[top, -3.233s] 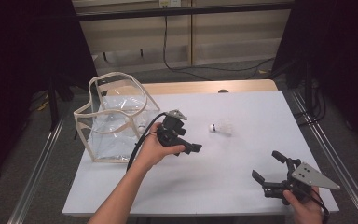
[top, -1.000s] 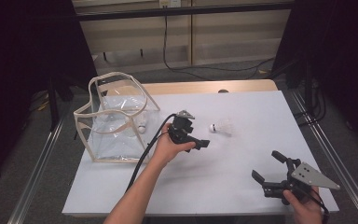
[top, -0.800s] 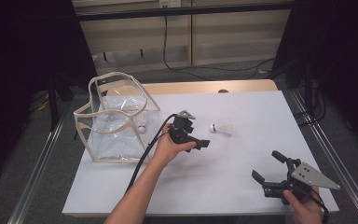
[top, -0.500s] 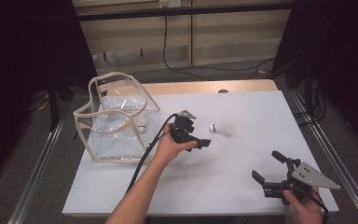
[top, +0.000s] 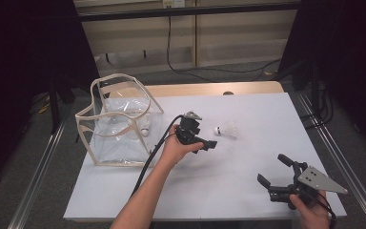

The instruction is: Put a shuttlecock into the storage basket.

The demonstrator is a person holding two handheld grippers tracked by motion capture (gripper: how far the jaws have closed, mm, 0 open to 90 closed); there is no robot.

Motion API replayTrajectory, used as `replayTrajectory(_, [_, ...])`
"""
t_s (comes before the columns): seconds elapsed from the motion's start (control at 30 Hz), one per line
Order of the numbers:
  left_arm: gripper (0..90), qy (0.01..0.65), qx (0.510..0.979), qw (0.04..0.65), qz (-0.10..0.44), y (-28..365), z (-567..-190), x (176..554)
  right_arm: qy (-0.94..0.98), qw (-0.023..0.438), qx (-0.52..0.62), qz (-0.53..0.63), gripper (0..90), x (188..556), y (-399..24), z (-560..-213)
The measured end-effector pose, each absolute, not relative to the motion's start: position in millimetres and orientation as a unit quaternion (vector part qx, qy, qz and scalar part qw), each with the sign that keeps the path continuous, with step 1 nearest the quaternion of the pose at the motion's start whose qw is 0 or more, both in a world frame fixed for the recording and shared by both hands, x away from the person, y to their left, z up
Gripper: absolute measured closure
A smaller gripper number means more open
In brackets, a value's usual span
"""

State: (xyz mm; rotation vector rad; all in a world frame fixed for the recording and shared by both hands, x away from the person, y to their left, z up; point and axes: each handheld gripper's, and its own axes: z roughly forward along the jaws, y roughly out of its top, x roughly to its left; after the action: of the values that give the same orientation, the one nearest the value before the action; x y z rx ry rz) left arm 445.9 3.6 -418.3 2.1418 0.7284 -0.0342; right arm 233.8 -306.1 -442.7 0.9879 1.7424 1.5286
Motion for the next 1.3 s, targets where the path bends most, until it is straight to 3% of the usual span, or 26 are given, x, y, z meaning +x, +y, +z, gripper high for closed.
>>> replayTrajectory(1.3, [6.5, 0.295, 0.856, 0.423, -0.007, -4.4, -422.1, 454.0, 0.659, 0.304, 0.374, 0.578, 1.5, 234.9, -305.7, -443.1])
